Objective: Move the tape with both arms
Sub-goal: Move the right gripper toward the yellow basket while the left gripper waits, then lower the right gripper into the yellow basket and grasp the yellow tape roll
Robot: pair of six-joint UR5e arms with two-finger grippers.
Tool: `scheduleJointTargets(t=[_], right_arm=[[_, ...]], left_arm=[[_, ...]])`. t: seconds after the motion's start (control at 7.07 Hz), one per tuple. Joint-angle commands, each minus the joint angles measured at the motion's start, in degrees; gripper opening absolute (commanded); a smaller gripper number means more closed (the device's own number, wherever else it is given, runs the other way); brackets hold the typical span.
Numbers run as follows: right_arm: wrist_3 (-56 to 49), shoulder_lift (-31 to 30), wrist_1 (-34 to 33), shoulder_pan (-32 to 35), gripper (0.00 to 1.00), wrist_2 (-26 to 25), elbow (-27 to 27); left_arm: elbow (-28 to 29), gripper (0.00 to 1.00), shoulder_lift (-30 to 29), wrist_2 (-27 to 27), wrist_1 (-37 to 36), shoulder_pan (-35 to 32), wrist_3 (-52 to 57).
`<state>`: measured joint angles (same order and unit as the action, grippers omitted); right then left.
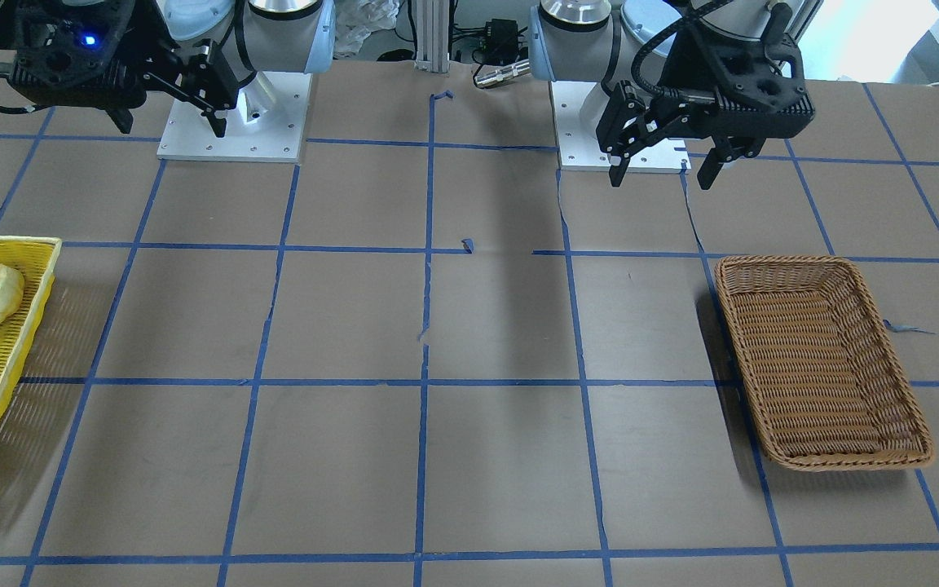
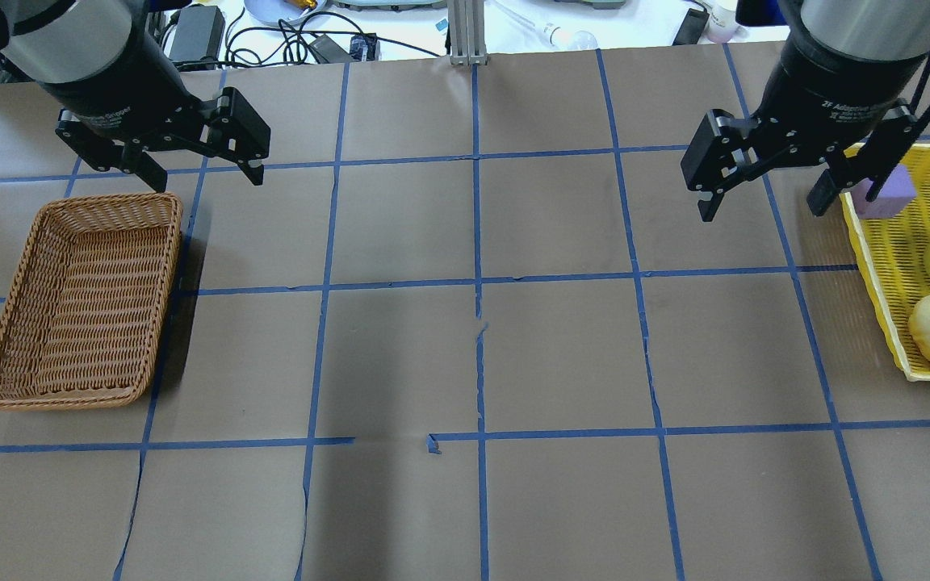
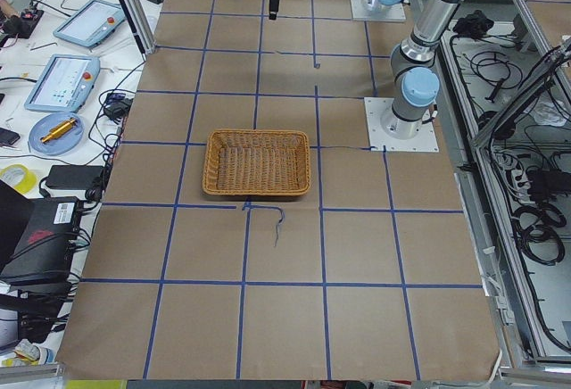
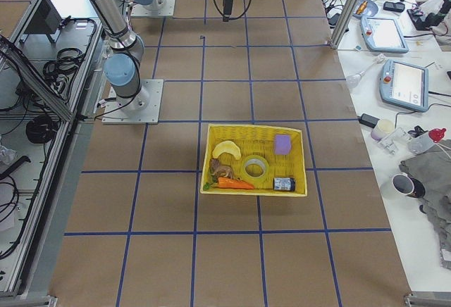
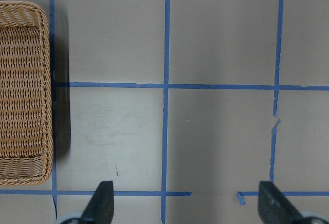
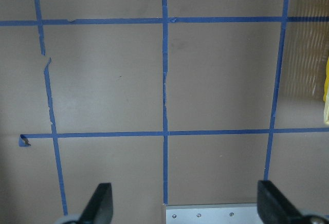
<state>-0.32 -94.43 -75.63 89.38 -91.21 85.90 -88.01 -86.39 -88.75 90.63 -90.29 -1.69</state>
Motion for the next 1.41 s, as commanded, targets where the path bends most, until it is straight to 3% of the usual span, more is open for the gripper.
scheduleJointTargets(t=[0.0, 0.28, 0.57, 0.71, 0.85, 1.27], right_arm=[[0.3, 0.1, -0.2, 0.0, 1.00, -0.2, 0.1], [0.2, 0.2, -0.2, 0.0, 1.00, -4.0, 0.2], [0.3, 1.2, -2.9, -0.3, 1.00, -4.0, 0.1], [0.8, 2.0, -9.3, -2.6, 1.00, -4.8, 0.2], [-0.5, 3.2, -10.3, -8.1, 1.00, -4.2, 0.4], [-31.4, 11.7, -15.0, -24.3, 1.00, -4.9, 0.5]], left_arm=[[-0.1, 1.00, 0.2, 0.0, 0.1, 0.0, 0.1], [-0.1, 1.00, 0.1, 0.0, 0.0, 0.0, 0.1], [-0.1, 1.00, 0.1, -0.1, -0.1, 0.2, 0.1], [0.0, 1.00, 0.2, 0.0, -0.2, 0.2, 0.1], [0.0, 1.00, 0.4, 0.2, 0.0, 0.1, 0.1], [-0.1, 1.00, 0.8, -0.1, 0.1, 0.0, 0.1]])
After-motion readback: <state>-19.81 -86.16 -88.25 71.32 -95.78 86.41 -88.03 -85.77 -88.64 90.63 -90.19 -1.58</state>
